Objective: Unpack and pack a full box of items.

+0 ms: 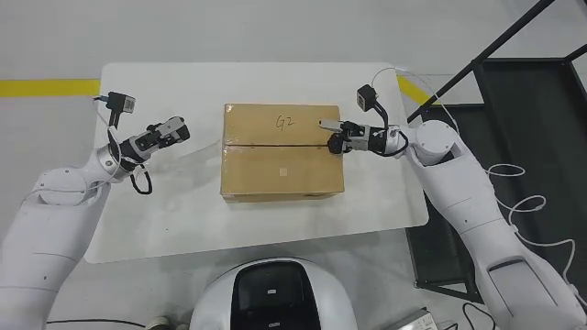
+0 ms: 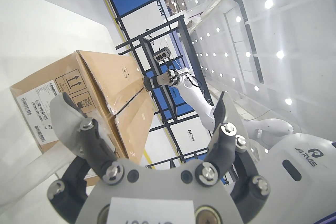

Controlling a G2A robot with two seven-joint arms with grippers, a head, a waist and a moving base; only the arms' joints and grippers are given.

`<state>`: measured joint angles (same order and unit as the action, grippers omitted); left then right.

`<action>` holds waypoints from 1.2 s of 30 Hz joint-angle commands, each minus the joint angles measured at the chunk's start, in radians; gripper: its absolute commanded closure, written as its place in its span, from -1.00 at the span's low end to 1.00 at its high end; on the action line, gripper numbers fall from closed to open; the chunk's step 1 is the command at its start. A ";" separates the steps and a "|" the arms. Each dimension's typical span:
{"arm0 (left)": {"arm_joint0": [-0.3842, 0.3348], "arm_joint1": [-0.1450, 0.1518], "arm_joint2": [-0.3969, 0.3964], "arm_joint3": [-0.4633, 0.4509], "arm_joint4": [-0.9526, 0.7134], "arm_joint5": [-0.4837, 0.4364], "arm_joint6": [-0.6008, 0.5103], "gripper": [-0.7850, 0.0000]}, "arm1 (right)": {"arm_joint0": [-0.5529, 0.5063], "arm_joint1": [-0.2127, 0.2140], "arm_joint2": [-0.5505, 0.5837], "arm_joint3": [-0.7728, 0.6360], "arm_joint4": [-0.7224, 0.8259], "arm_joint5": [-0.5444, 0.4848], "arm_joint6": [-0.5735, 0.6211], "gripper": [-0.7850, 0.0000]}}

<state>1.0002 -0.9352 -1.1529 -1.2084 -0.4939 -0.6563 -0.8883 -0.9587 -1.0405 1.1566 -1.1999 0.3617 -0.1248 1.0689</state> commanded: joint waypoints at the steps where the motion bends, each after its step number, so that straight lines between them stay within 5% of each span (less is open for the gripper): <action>1: 0.000 0.000 0.000 0.000 0.000 0.000 0.000 -1.00 | 0.000 0.000 0.000 0.000 0.000 0.000 0.000 -1.00; 10: 0.081 0.002 -0.045 -0.118 -0.002 0.099 0.150 -1.00 | 0.000 0.000 0.000 0.000 0.000 0.000 0.000 -1.00; 24: 0.466 0.024 -0.216 -0.417 0.146 0.190 0.464 -1.00 | 0.000 0.000 0.000 0.000 0.000 0.000 0.000 -1.00; 36: 0.495 0.021 -0.220 -0.430 0.110 0.203 0.479 -1.00 | 0.000 0.000 0.000 0.000 0.000 0.000 0.000 -1.00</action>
<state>1.4954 -0.9147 -1.3734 -1.6382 -0.3843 -0.4530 -0.4096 -0.9587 -1.0405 1.1566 -1.1999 0.3616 -0.1248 1.0689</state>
